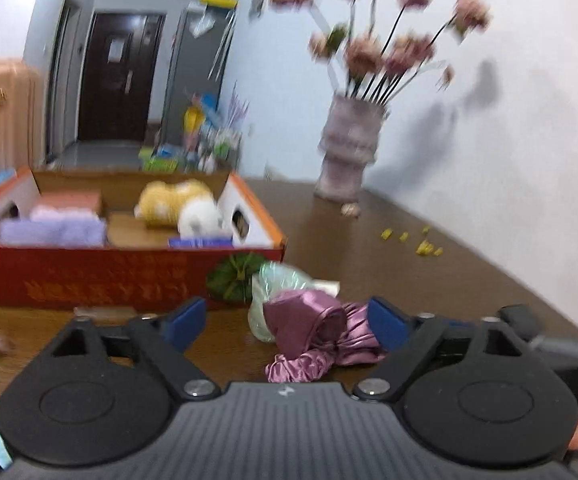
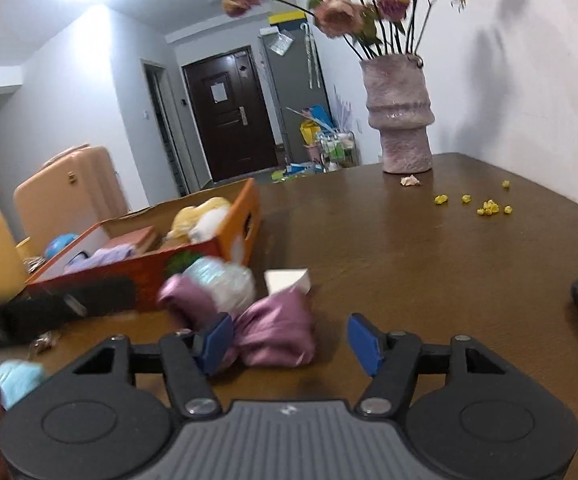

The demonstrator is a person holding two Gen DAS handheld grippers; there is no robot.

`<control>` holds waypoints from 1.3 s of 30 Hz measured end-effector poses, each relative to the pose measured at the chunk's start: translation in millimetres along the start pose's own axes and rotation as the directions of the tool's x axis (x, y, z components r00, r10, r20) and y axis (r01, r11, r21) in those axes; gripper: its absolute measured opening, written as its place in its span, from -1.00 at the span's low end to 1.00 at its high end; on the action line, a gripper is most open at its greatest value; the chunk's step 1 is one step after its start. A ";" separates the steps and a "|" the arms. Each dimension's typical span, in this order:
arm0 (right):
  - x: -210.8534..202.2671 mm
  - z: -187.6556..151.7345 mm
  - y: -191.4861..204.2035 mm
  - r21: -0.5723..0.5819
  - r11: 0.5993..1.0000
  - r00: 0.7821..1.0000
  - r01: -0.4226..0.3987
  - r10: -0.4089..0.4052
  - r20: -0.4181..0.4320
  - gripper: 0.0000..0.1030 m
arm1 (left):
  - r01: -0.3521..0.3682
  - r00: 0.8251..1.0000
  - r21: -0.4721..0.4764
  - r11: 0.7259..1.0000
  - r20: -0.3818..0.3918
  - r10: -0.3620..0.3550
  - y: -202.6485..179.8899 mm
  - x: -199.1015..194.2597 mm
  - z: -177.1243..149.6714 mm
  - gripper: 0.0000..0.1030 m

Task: Organize soft objects
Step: 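Move both grippers down to the pink satin scrunchie, then close both grippers on the pink satin scrunchie, then carry the scrunchie into the box and open both grippers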

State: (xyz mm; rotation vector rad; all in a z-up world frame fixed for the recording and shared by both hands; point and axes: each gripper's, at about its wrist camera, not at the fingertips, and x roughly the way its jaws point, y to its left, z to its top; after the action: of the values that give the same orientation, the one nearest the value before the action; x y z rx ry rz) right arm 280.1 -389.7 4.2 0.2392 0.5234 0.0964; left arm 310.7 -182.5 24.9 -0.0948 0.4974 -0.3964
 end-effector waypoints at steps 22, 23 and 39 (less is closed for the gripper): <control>-53.4 -83.2 123.4 -0.174 0.936 0.945 -0.306 0.278 -0.171 -0.66 | 0.033 0.999 -0.201 0.979 0.037 -0.026 93.6 -150.7 -41.0 -0.08; -54.1 -82.8 125.9 -0.176 0.935 0.944 -0.309 0.278 -0.177 -0.63 | 0.046 0.999 -0.196 0.980 0.029 -0.041 93.3 -147.1 -39.1 -0.08; -32.7 -75.0 130.4 -0.139 0.943 0.947 -0.301 0.278 -0.162 -0.44 | -0.031 0.996 -0.088 0.996 -0.091 0.023 104.3 -147.2 -97.2 -0.13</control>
State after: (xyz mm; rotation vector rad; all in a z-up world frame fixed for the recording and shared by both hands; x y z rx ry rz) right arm 210.1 -253.4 -10.3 0.1499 0.6143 0.4450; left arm 181.6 -28.1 -13.9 -0.1571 0.6047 -0.3528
